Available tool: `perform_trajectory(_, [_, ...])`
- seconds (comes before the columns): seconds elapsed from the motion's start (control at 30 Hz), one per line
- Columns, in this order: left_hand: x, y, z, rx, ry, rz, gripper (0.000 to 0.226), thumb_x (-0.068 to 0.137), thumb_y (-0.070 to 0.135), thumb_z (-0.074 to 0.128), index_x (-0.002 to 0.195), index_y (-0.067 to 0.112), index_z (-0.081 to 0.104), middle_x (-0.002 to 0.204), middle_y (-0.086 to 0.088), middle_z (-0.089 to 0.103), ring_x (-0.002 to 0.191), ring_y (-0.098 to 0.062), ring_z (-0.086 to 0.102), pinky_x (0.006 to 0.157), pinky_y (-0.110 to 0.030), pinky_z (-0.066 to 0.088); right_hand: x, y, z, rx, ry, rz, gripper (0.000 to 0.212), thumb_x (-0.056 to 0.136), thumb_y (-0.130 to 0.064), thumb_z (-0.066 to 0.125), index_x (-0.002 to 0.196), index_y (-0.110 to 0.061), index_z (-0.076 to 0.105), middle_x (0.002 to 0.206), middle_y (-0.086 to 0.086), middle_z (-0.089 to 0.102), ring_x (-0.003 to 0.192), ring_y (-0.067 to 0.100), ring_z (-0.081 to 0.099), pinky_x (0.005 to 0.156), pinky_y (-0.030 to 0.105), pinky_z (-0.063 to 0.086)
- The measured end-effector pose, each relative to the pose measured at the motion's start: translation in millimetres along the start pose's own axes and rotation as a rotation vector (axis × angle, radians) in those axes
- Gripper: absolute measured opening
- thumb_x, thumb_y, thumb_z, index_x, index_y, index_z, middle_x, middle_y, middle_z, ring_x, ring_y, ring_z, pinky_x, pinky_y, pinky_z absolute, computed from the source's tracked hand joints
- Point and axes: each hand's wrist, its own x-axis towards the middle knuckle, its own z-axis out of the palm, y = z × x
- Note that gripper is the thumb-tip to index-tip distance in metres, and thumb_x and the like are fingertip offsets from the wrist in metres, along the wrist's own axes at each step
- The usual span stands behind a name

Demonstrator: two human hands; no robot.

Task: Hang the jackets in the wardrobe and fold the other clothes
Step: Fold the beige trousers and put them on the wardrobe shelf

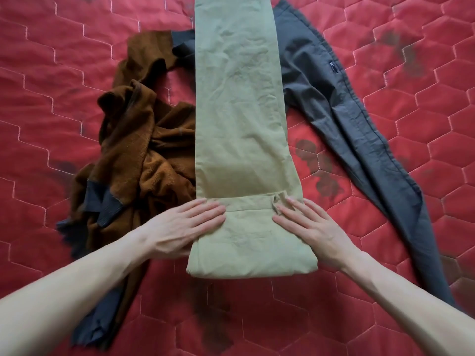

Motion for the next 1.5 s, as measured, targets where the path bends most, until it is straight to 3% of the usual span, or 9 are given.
perform_trajectory(0.27, [-25.6, 66.4, 8.7, -0.381, 0.120, 0.062, 0.078, 0.102, 0.055, 0.046, 0.158, 0.002, 0.035, 0.165, -0.009, 0.038, 0.156, -0.023, 0.030, 0.124, -0.042, 0.032, -51.1, -27.5, -24.9, 0.199, -0.086, -0.041, 0.066, 0.086, -0.005, 0.041, 0.148, -0.019, 0.056, 0.155, -0.011, 0.051, 0.145, 0.013, 0.045, 0.120, 0.034, 0.031])
perform_trajectory(0.43, [-38.7, 116.5, -1.3, -0.990, 0.234, -0.276, 0.060, 0.099, 0.062, 0.051, 0.142, 0.022, 0.057, 0.140, 0.009, 0.063, 0.128, -0.012, 0.063, 0.102, -0.035, 0.053, -74.3, -57.7, -24.6, 0.589, -0.091, 0.326, 0.066, 0.092, -0.031, 0.059, 0.153, -0.049, 0.041, 0.125, -0.042, 0.060, 0.111, -0.024, 0.052, 0.096, 0.000, 0.034])
perform_trajectory(0.57, [-22.1, 139.2, -7.8, -1.107, 0.349, -0.726, 0.059, 0.092, 0.080, 0.043, 0.115, 0.029, 0.062, 0.105, 0.019, 0.071, 0.095, 0.000, 0.068, 0.087, -0.043, 0.057, -70.3, -73.8, -11.2, 0.818, 0.107, 0.634, 0.048, 0.088, -0.072, 0.061, 0.113, -0.032, 0.069, 0.096, -0.021, 0.076, 0.084, -0.007, 0.070, 0.073, 0.028, 0.058])
perform_trajectory(0.63, [-13.2, 136.1, -5.5, -1.140, 0.332, -0.895, 0.067, 0.089, 0.083, 0.039, 0.129, 0.031, 0.056, 0.110, 0.022, 0.070, 0.101, 0.007, 0.067, 0.093, -0.033, 0.054, -60.3, -80.1, -8.0, 0.796, 0.187, 0.804, 0.054, 0.081, -0.082, 0.059, 0.086, -0.028, 0.062, 0.069, -0.015, 0.069, 0.061, 0.003, 0.063, 0.059, 0.038, 0.052])
perform_trajectory(0.8, [8.3, 122.0, -4.4, -1.140, 0.350, -1.021, 0.048, 0.108, 0.049, 0.039, 0.149, 0.024, 0.039, 0.128, 0.012, 0.062, 0.121, -0.012, 0.061, 0.100, -0.025, 0.042, -25.1, -77.0, -2.0, 0.773, 0.245, 0.876, 0.046, 0.090, -0.073, 0.048, 0.107, -0.030, 0.053, 0.074, 0.000, 0.070, 0.072, 0.035, 0.066, 0.068, 0.050, 0.051])
perform_trajectory(1.1, [19.5, 112.0, 1.4, -1.002, 0.368, -1.228, 0.025, 0.107, 0.042, 0.046, 0.121, 0.021, 0.042, 0.104, 0.003, 0.069, 0.098, -0.031, 0.068, 0.089, -0.051, 0.054, 18.4, -50.9, 7.7, 0.671, 0.161, 0.998, 0.027, 0.104, -0.050, 0.047, 0.084, -0.032, 0.048, 0.066, -0.013, 0.059, 0.070, 0.027, 0.056, 0.066, 0.041, 0.039])
perform_trajectory(1.2, [21.0, 118.2, 3.4, -0.550, 0.508, -1.106, 0.052, 0.102, 0.032, 0.059, 0.144, 0.011, 0.036, 0.136, -0.009, 0.046, 0.125, -0.031, 0.050, 0.104, -0.043, 0.046, 19.4, -57.8, 4.3, 0.429, 0.325, 1.013, 0.029, 0.105, -0.038, 0.054, 0.129, -0.022, 0.057, 0.117, -0.001, 0.063, 0.111, 0.027, 0.060, 0.085, 0.042, 0.047])
perform_trajectory(1.3, [21.6, 109.3, 7.0, -0.149, 0.471, -0.641, 0.058, 0.103, 0.033, 0.053, 0.154, 0.006, 0.041, 0.155, -0.020, 0.040, 0.144, -0.039, 0.039, 0.119, -0.052, 0.035, 16.2, -60.5, 9.0, 0.213, 0.414, 0.680, 0.049, 0.102, -0.023, 0.055, 0.148, -0.008, 0.049, 0.151, 0.012, 0.048, 0.140, 0.031, 0.046, 0.112, 0.042, 0.038])
perform_trajectory(1.5, [31.4, 91.1, 26.2, 0.026, 0.133, -0.313, 0.070, 0.108, 0.052, 0.038, 0.167, 0.019, 0.019, 0.174, -0.011, 0.010, 0.161, -0.034, 0.007, 0.127, -0.060, 0.017, 16.9, -62.5, 24.3, 0.153, 0.228, 0.448, 0.056, 0.107, -0.035, 0.045, 0.159, -0.015, 0.040, 0.169, 0.004, 0.029, 0.158, 0.021, 0.023, 0.127, 0.049, 0.022])
